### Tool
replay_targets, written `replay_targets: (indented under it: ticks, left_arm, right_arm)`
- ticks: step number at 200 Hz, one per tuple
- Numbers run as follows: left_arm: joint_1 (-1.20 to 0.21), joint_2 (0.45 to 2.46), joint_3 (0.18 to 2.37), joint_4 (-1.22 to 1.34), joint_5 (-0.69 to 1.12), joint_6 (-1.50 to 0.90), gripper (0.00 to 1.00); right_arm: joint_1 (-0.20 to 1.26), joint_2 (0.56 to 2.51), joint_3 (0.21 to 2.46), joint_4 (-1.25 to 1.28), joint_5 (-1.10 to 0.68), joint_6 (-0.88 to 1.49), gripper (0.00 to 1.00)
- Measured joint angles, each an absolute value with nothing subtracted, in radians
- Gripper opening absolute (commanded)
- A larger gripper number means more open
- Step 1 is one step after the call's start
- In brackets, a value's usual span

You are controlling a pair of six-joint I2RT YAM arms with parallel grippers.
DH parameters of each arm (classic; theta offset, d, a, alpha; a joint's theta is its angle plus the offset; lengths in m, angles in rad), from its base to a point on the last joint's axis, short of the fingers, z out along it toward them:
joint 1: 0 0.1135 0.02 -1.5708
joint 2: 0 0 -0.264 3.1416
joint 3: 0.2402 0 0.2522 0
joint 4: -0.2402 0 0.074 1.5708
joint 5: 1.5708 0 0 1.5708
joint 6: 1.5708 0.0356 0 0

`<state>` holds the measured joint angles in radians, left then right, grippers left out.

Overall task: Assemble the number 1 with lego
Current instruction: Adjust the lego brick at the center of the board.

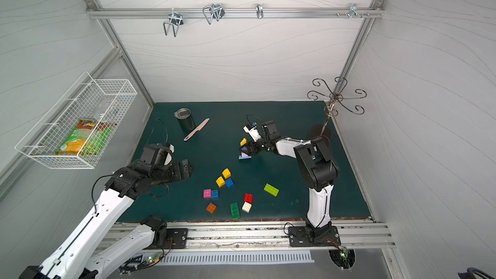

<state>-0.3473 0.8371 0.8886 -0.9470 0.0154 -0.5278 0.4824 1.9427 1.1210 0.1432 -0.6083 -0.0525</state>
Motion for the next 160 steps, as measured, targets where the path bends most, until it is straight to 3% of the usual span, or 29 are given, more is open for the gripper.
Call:
replay_targets:
  ticks: [91,135,160]
  left_arm:
    - [-0.347,0.838,0.889,-0.947,0.014,-0.528,1.00]
    - [-0.347,0.835,0.888,-0.947,0.014,-0.529,0.99]
    - [-0.347,0.831,0.889,-0.947,0.014,-0.528,0.97]
  right_arm:
    - [0.482,1.922,1.112,0.127,-0.517,0.049,0.76]
    - [0.483,1.816,1.070,0.107,-0.431,0.165,0.62]
    - [0.513,1.767,1.035,0.036,-0.337,0.238,0.62]
